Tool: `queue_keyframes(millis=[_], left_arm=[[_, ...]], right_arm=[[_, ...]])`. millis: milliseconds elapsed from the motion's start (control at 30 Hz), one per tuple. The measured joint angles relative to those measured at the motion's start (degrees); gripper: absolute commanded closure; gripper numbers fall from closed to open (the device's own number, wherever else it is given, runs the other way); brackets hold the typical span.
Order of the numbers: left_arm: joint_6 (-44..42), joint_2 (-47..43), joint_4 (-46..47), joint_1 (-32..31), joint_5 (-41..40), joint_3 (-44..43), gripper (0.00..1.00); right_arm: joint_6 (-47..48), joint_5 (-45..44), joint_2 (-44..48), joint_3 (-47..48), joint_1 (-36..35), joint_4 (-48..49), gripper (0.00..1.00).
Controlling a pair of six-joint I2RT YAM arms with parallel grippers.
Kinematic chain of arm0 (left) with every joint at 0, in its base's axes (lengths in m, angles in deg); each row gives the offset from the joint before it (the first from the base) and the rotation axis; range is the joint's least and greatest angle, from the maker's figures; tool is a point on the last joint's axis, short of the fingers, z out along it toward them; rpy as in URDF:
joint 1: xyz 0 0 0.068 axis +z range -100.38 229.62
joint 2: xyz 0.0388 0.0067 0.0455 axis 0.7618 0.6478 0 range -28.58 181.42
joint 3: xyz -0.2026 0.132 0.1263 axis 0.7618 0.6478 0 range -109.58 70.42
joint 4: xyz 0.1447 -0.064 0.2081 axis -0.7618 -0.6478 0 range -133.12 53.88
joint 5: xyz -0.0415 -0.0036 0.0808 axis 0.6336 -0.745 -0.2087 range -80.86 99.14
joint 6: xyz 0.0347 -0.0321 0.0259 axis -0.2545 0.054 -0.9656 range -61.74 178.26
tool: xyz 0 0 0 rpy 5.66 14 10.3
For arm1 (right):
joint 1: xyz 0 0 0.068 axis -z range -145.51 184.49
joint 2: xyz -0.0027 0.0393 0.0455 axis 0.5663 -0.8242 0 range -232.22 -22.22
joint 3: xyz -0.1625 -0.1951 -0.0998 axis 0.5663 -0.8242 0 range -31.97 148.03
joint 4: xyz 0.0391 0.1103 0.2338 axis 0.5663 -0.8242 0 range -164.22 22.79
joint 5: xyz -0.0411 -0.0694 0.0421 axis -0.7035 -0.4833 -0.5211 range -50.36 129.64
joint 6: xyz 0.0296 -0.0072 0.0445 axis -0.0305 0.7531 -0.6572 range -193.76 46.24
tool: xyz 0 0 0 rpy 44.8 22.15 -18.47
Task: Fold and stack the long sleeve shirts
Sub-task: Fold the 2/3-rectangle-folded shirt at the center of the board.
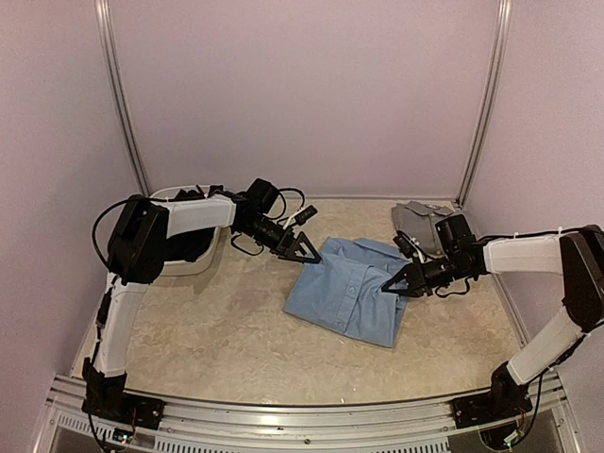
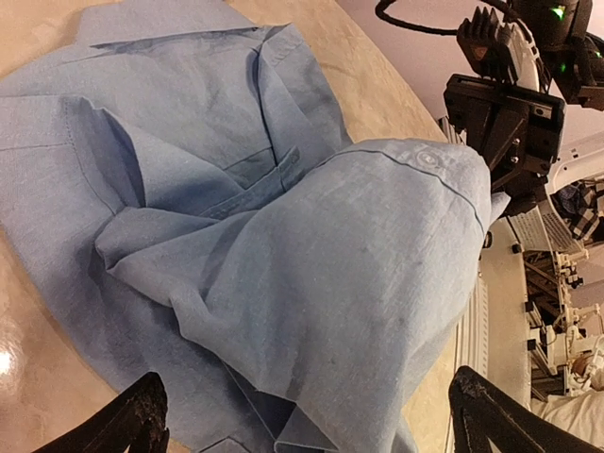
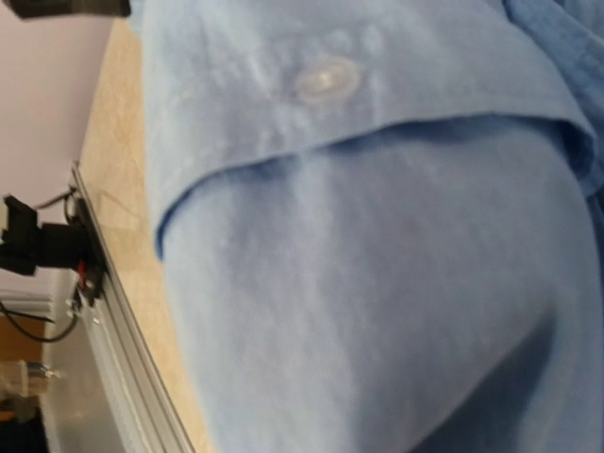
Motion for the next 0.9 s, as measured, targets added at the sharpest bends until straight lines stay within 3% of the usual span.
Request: queue_keyframes(millis=[333, 600, 900], left_arm=[[8.26, -8.48, 16.04, 0.02, -9.99, 9.81, 0.01], [11.61, -15.34, 27.91, 0.15, -13.44, 15.15, 0.01], [13.53, -15.69, 31.5, 0.15, -14.51, 20.22, 0.01]], right_arm=[[-4.04, 8.55, -4.63, 0.63, 4.13, 7.89, 1.0], [-11.45, 13.55, -5.44, 0.22, 6.84, 17.9, 1.0], [-16.06, 16.28, -5.44, -0.04, 12.68, 21.92, 1.0]])
